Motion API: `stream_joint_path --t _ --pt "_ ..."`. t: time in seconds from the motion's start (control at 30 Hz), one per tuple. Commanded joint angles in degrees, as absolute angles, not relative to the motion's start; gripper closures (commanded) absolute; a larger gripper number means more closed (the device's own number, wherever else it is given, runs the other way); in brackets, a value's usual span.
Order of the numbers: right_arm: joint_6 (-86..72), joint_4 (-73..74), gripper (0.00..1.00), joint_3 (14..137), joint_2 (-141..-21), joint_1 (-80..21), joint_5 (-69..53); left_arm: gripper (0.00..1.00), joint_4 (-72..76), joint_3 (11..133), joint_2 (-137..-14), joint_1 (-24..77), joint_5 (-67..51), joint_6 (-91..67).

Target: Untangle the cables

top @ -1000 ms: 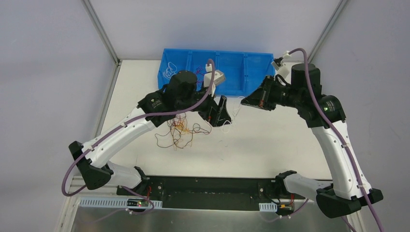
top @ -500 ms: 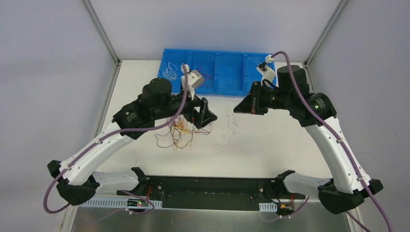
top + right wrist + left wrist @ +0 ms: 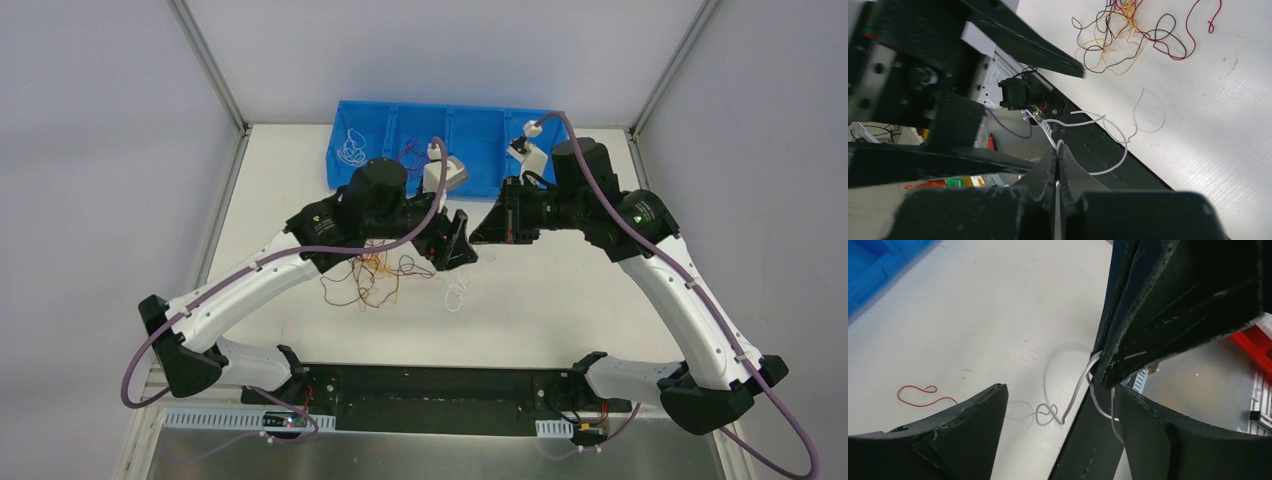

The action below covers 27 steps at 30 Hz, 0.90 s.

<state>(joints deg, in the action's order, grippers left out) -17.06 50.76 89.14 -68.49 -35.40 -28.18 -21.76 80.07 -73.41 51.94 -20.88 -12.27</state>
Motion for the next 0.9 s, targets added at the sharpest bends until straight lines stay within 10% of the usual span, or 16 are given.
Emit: stream_joint_path --t 0.0,0.13,0.37,0.57,0.87 --pt "-17.6 48.0 1.00 92.3 -68.6 -36.7 -28.2 0.28 -18.3 80.0 -73.9 54.6 -23.3 -12.0" --pt "-18.6 46.8 1.00 92.2 -68.8 -37.2 -28.9 0.47 -13.9 75.9 -72.2 55.0 -22.5 -13.2" --pt "-19.1 45.9 1.00 91.2 -68.1 -37.2 -28.4 0.52 -4.4 68.5 -65.9 55.0 -20.6 -14.3" --pt "-21.1 44.4 1.00 91.3 -67.7 -37.2 -28.2 1.00 -4.5 68.4 -65.2 55.0 -16.7 -14.1" --pt "-26.4 41.2 0.07 91.2 -65.9 -35.2 -19.8 1.00 -8.3 69.2 -63.1 48.0 -7.3 -15.0"
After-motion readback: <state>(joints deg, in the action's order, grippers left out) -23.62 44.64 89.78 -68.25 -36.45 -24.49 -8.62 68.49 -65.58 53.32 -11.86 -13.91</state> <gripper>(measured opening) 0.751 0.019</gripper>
